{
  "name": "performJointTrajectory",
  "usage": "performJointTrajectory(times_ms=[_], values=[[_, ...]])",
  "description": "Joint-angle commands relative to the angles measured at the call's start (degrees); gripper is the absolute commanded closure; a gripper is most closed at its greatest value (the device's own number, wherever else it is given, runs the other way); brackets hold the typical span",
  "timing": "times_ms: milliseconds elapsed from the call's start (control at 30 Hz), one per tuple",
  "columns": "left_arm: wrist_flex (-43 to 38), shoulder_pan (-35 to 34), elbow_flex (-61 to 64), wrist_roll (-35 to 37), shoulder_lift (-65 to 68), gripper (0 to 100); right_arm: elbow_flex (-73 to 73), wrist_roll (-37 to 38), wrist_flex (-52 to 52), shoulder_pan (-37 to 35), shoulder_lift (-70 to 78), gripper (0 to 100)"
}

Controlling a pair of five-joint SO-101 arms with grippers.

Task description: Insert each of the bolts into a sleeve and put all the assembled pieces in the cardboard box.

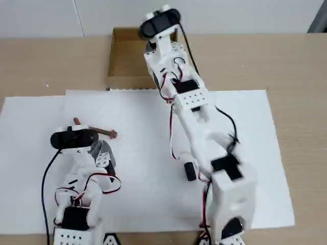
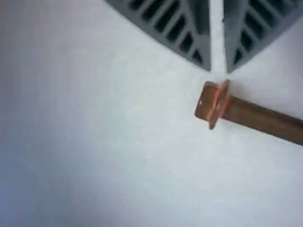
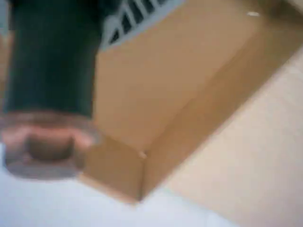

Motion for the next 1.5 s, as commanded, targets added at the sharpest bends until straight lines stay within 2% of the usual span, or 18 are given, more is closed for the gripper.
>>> performJointTrajectory(times_ms=[0,133,433,633,1067,1467], values=[[0.09,0.35,-0.22,-0.35,-0.35,99,-11.34,3.43,-1.8,-0.75,5.49,99.5],[0.09,0.35,-0.22,-0.35,-0.35,99,-15.65,5.36,-1.19,-1.54,10.77,99.4],[0.09,0.35,-0.22,-0.35,-0.35,99,-21.01,6.07,7.16,-1.89,13.76,98.6],[0.09,0.35,-0.22,-0.35,-0.35,99,-21.1,6.07,12.18,-1.89,13.41,84.2],[0.09,0.35,-0.22,-0.35,-0.35,99,-21.19,6.07,13.14,-1.98,10.86,98.5],[0.09,0.35,-0.22,-0.26,-0.35,99,-21.19,5.8,46.2,-2.51,-6.2,99.5]])
